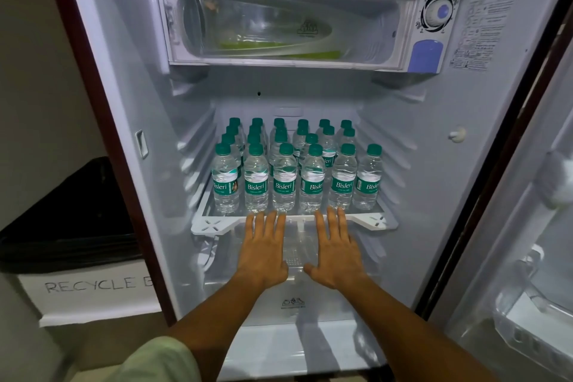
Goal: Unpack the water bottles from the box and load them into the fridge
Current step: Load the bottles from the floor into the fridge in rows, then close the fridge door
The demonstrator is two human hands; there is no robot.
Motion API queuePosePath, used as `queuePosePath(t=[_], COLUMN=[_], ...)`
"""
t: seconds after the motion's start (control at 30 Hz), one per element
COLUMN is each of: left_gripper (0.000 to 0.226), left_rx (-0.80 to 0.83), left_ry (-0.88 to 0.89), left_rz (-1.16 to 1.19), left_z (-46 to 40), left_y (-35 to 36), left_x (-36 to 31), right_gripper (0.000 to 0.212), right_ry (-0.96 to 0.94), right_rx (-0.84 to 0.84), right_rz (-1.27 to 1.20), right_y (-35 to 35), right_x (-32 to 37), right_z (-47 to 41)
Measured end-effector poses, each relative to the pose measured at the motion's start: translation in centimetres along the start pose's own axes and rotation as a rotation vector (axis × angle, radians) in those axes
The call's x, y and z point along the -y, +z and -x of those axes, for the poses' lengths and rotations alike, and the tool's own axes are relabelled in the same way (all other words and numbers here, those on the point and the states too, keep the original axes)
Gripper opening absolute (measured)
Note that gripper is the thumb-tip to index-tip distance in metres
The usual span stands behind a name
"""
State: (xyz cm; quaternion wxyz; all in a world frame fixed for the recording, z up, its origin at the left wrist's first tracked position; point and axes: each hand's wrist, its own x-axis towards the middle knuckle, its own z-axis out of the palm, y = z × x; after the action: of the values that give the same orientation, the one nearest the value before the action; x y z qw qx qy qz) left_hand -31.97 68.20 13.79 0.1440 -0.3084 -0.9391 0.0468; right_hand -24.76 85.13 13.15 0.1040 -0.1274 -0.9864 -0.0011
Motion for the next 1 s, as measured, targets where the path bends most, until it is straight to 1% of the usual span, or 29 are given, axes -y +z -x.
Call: queuePosePath(t=[0.3, 0.5, 0.73, 0.87, 1.0], left_gripper=[0.105, 0.103, 0.100, 0.095, 0.088], left_rx=[-0.003, -0.014, -0.009, 0.011, 0.045], left_ry=[-0.023, -0.047, -0.061, -0.044, -0.019], left_rz=[0.018, 0.010, 0.025, 0.036, 0.083], left_z=[0.0, 0.0, -0.4, -0.3, -0.8], left_y=[0.0, 0.5, 0.4, -0.6, -1.8], left_x=[-0.2, -0.5, -0.8, -0.6, -0.2], right_gripper=[0.126, 0.130, 0.127, 0.125, 0.118], right_ry=[0.005, -0.008, -0.021, -0.014, -0.027], right_rx=[0.006, -0.028, -0.050, -0.009, 0.078], right_rz=[-0.002, -0.029, -0.033, -0.035, -0.074], right_y=[0.1, 0.6, 0.8, 0.1, -1.3], right_x=[0.0, -0.2, -0.3, -0.2, -0.6], right_z=[-0.1, 0.1, -0.2, -0.1, -0.2])
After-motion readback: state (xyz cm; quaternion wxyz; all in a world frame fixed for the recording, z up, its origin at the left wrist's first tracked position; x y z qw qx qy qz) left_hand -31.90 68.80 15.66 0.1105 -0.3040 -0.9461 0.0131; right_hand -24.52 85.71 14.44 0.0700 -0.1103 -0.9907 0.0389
